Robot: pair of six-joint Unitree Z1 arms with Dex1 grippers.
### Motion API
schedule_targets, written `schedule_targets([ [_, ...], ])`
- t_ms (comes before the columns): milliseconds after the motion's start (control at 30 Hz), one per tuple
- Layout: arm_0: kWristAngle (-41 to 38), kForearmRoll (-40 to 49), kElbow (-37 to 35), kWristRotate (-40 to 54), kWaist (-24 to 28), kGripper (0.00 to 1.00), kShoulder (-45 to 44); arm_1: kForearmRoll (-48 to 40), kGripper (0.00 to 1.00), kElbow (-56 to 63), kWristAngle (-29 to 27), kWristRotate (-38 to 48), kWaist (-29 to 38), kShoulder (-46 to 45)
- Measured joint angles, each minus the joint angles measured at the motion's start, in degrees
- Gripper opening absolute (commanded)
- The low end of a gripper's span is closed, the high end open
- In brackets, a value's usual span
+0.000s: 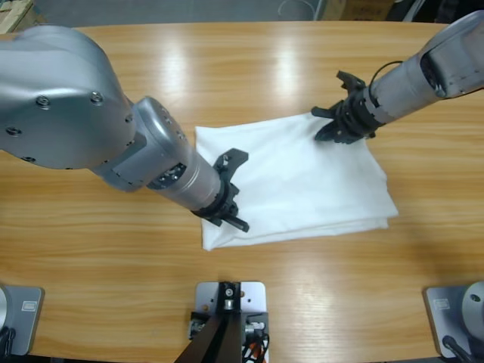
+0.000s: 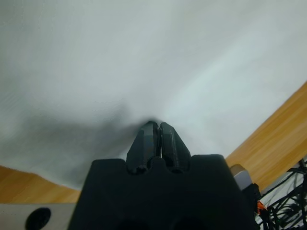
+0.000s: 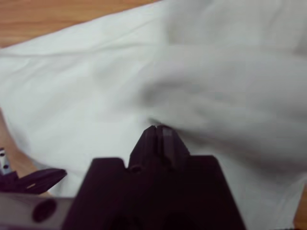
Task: Fold clothes
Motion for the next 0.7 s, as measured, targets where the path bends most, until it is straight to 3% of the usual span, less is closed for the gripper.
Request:
schedule_targets([
  [567, -0.6, -0.7, 0.4, -0.3, 0.0, 0.0, 0.2, 0.0, 0.0, -4.4, -0.9, -4.0, -9.1, 5.9],
  [700, -0.6, -0.9, 0.5, -0.4, 0.0, 0.0, 0.2, 0.0, 0.0, -7.5, -0.1, -8.8, -13.2, 6.5],
])
